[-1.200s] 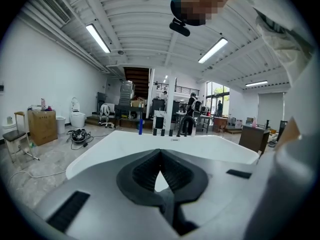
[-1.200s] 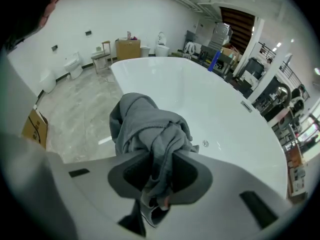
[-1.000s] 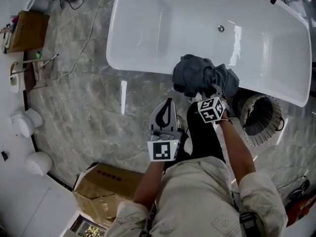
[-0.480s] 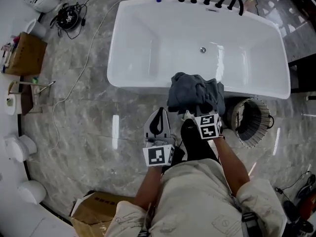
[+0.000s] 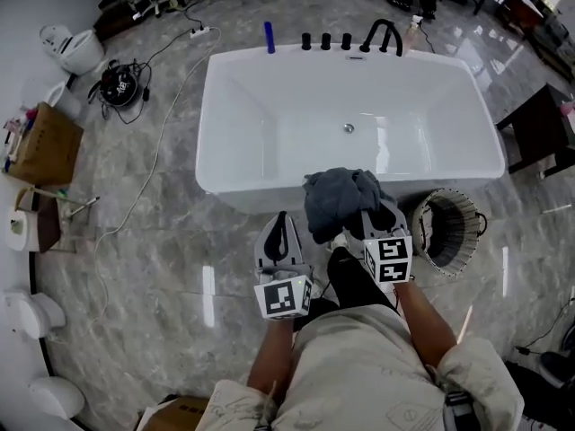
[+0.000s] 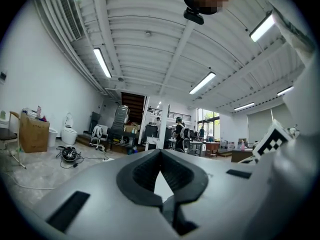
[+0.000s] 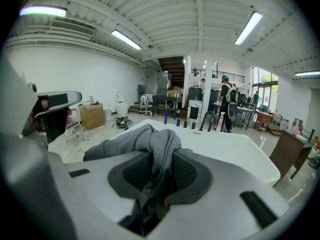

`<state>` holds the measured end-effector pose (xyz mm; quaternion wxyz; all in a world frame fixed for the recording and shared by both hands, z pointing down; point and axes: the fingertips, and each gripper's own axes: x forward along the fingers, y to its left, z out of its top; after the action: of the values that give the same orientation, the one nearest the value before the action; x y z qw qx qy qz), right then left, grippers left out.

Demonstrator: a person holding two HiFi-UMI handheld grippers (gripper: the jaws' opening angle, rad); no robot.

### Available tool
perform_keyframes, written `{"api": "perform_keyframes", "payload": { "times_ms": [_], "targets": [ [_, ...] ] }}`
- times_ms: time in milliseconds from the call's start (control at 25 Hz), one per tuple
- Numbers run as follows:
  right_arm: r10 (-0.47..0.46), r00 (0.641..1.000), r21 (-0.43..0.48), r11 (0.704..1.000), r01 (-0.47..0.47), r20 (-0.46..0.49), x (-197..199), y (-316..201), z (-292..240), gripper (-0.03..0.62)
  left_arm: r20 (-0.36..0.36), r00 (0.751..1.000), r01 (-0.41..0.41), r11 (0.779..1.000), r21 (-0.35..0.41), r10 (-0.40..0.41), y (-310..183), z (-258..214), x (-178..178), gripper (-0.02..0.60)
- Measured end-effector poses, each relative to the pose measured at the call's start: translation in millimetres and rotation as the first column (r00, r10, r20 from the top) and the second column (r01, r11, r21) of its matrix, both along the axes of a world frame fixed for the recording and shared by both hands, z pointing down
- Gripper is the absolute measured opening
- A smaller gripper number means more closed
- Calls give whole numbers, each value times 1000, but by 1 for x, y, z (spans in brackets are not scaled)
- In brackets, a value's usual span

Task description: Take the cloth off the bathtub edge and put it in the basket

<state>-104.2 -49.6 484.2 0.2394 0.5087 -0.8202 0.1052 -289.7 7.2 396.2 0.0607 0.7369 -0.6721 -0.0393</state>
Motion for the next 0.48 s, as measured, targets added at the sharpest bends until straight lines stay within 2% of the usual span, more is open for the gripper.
{"api": "perform_keyframes", "payload": {
  "times_ms": [240,480],
  "targets": [
    [103,990,105,988,-113,96,38,24,-65,77,-11,996,-93,995,35,94,8,-29,26,-5],
    [189,966,212,951,-224,174,65,42,-122,78,4,987,-159,985,73,159,9,-65,42,-5]
  ]
}}
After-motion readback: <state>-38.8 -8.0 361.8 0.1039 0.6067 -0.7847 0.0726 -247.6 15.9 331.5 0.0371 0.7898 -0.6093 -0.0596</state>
